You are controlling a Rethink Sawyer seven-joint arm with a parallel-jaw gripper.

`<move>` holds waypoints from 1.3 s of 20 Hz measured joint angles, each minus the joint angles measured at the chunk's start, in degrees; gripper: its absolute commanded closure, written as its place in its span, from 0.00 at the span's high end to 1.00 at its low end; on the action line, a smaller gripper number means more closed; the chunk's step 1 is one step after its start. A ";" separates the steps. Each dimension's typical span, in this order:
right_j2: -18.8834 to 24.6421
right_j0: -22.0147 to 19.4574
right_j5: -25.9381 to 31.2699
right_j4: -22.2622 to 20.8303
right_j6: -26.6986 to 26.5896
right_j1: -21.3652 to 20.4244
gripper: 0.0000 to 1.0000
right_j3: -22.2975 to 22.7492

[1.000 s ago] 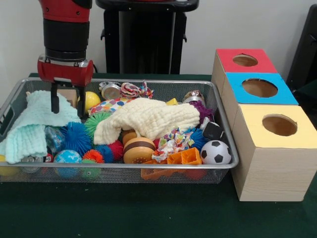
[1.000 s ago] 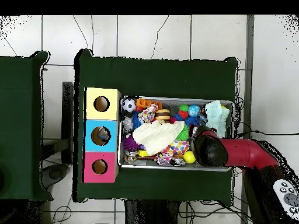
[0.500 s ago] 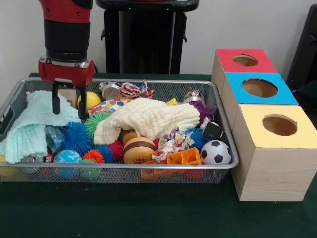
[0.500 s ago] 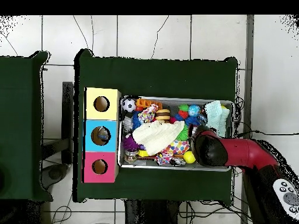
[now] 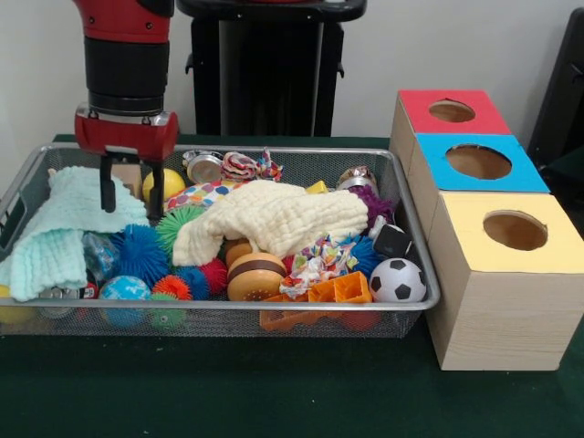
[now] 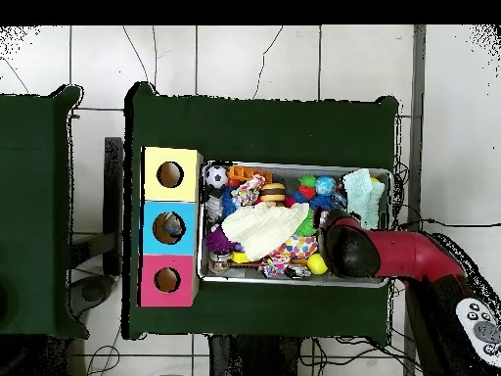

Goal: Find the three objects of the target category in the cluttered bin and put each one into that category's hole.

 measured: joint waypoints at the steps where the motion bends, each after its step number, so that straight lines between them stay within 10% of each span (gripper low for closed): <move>1: 0.12 0.00 0.00 0.00 0.00 0.02 1.00 0.00; 26: 4.36 -7.63 1.82 -0.02 0.00 0.14 1.00 0.02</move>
